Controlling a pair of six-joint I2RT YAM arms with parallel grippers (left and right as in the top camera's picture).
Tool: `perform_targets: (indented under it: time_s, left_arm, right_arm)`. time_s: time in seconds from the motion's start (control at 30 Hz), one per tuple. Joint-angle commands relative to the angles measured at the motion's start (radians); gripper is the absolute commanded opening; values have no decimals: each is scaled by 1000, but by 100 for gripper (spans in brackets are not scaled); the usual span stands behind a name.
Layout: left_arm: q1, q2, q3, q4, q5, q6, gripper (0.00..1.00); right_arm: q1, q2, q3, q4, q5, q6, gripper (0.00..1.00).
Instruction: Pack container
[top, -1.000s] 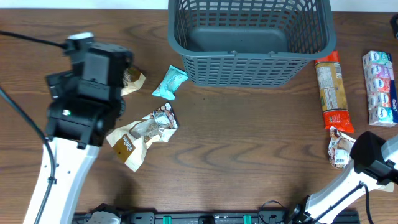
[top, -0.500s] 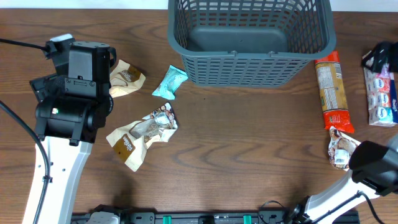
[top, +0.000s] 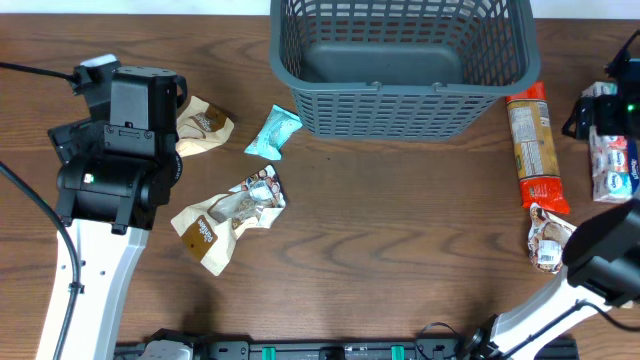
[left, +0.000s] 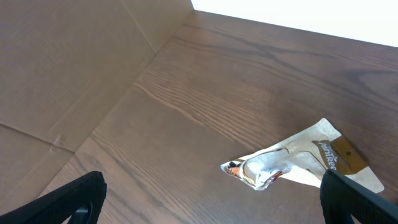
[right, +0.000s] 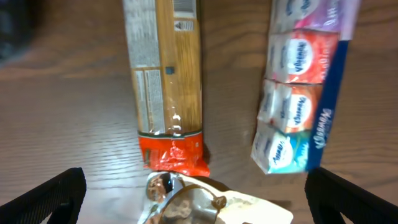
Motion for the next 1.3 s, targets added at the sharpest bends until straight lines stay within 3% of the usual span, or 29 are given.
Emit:
perform_targets:
  time_s: [0.0, 0.47, 0.87, 0.9, 1.0, 1.13, 1.17, 1.23, 1.27]
  left_arm:
    - [4, -5, -2, -3, -23, 5, 99]
    - [4, -5, -2, -3, -22, 5, 99]
    - [4, -5, -2, -3, -22, 5, 99]
    - [4, -5, -2, -3, -23, 5, 99]
    - [4, -5, -2, -3, -23, 5, 99]
    - [4, -5, -2, -3, -22, 5, 99]
    - [4, -5, -2, -3, -23, 5, 98]
    - [4, -5, -2, -3, -23, 5, 99]
    - [4, -5, -2, -3, -22, 5, 99]
  right_arm:
    - [26, 64, -13, 10, 29, -30, 99]
    - [142, 306, -13, 89, 101, 9, 99]
    - [144, 385, -16, 112, 117, 10, 99]
    - [142, 389, -16, 112, 117, 10, 95]
    - [136, 396, -17, 117, 98, 16, 47]
    - [136, 402, -17, 120, 95, 16, 43]
    - [136, 402, -17, 120, 94, 17, 37]
    - [136, 402, -17, 122, 90, 29, 4]
    - [136, 402, -16, 124, 90, 46, 1]
